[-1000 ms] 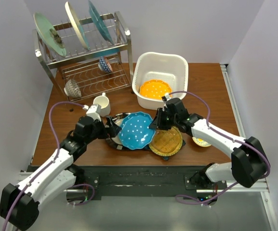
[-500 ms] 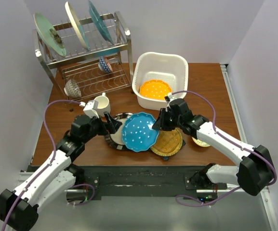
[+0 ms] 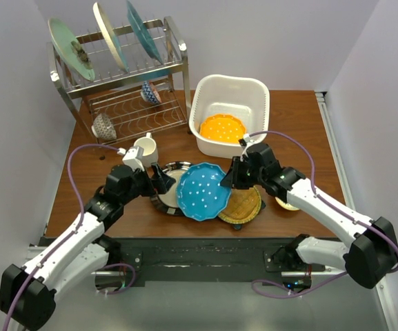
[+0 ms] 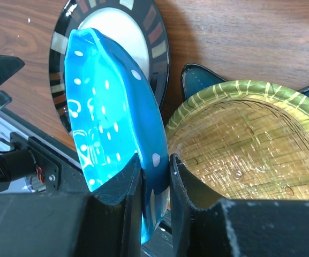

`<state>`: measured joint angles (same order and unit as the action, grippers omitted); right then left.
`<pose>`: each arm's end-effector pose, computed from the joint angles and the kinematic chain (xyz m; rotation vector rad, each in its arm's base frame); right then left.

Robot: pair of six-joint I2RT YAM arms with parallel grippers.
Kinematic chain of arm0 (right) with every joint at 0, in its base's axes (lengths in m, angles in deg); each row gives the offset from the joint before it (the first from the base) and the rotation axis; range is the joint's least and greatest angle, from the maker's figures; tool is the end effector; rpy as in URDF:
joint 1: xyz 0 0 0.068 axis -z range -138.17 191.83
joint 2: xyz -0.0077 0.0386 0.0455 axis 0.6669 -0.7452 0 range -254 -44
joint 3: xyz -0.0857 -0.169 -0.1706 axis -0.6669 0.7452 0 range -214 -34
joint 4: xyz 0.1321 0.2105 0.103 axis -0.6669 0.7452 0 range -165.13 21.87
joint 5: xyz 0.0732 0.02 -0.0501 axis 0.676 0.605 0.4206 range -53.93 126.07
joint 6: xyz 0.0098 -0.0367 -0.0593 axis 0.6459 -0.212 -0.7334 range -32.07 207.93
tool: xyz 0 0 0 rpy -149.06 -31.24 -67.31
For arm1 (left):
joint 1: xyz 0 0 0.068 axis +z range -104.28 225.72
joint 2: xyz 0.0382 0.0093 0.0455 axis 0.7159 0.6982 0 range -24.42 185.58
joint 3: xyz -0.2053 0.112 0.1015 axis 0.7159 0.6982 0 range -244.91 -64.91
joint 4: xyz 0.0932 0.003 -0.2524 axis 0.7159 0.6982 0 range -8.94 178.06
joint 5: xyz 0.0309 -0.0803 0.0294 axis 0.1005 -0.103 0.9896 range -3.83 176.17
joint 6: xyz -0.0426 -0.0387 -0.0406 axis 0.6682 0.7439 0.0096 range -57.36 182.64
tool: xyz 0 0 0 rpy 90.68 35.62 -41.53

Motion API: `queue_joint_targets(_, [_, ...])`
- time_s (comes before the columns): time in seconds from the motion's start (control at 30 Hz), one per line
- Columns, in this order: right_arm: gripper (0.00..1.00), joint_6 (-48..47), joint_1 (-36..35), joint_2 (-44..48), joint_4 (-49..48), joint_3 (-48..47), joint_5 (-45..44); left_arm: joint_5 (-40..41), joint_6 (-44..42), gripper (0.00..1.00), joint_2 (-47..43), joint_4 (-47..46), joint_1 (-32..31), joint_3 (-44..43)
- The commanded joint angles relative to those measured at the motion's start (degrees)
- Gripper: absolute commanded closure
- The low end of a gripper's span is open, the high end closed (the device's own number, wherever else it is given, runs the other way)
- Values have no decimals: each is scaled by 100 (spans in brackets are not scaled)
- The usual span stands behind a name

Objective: Place the plates into the plastic bin on the countertop
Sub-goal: Pick up the plate at the center of the board.

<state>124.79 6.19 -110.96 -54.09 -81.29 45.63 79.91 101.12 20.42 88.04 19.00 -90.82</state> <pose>0.2232 0.1718 0.2254 -0.0670 2.4169 0.8184 0.1963 -0.1059 0.2038 -0.1451 2.1166 -0.8128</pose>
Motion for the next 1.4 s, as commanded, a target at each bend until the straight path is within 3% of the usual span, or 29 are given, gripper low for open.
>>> queue_joint_targets(0.0, [100, 199, -13, 438, -557, -53, 134, 54, -217, 0, 60, 144, -17, -291])
queue_joint_targets(0.1, [100, 199, -22, 473, -522, -87, 98, 292, -367, 0, 34, 523, -17, -485])
queue_joint_targets(0.77, [100, 128, -13, 596, -408, -263, 63, 564, -104, 0, -10, 708, -17, -380])
queue_joint_targets(1.37, [100, -337, -13, -89, 120, -1704, -191, 609, 2, 0, -28, 611, -17, -160])
